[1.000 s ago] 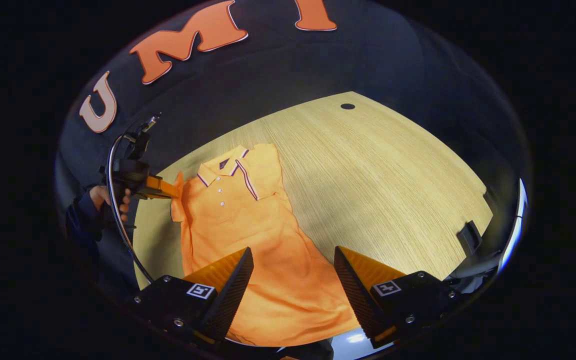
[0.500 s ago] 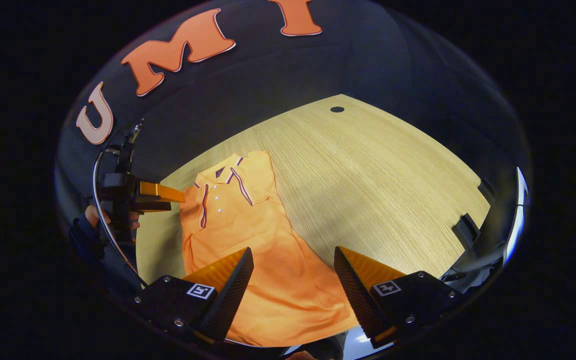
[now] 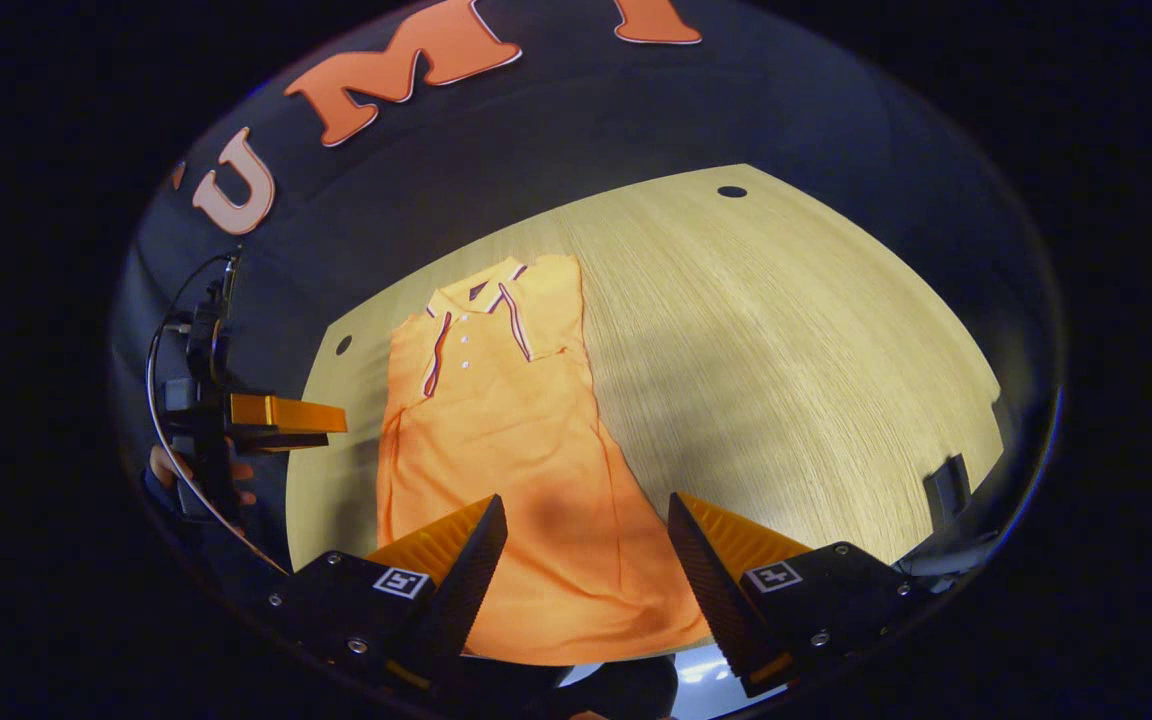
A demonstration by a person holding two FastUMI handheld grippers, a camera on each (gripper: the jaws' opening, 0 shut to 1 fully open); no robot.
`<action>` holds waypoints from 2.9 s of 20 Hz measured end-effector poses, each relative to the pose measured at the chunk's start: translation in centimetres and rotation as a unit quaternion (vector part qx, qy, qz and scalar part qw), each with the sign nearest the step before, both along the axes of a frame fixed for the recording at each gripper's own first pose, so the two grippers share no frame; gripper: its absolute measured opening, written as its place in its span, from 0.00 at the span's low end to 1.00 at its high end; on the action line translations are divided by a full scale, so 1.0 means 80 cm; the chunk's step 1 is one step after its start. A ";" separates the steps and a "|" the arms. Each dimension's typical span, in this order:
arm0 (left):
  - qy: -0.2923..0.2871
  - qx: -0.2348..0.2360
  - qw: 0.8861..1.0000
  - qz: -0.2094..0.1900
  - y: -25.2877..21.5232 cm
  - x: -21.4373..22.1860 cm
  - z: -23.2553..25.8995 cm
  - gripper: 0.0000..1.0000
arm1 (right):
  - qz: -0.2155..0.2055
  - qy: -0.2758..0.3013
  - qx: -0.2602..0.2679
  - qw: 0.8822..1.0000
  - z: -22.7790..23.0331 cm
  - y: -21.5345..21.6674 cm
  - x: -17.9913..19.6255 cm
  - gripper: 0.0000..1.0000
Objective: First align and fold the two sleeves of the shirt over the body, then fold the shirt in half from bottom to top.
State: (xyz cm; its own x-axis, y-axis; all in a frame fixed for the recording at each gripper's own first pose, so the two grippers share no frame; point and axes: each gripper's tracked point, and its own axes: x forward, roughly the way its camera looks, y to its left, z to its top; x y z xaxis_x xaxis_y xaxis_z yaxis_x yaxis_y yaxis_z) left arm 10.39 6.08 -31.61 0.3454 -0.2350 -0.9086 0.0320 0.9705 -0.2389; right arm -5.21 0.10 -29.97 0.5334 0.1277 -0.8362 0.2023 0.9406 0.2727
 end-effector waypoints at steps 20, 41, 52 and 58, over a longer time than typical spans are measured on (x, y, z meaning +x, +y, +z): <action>0.102 0.077 0.991 0.038 0.006 -0.299 -0.104 0.98 | 0.181 0.113 -0.081 0.974 -0.097 -0.033 -0.135 0.99; 0.144 0.152 0.978 -0.013 -0.001 -0.322 -0.137 0.96 | 0.186 0.177 -0.126 0.958 -0.136 -0.031 -0.153 0.95; 0.055 0.186 0.975 -0.111 -0.018 -0.307 -0.139 0.04 | 0.167 0.173 -0.032 0.970 -0.137 -0.005 -0.161 0.01; 0.070 0.179 0.977 -0.090 -0.022 -0.311 -0.139 0.04 | 0.182 0.172 -0.037 0.968 -0.136 -0.001 -0.160 0.01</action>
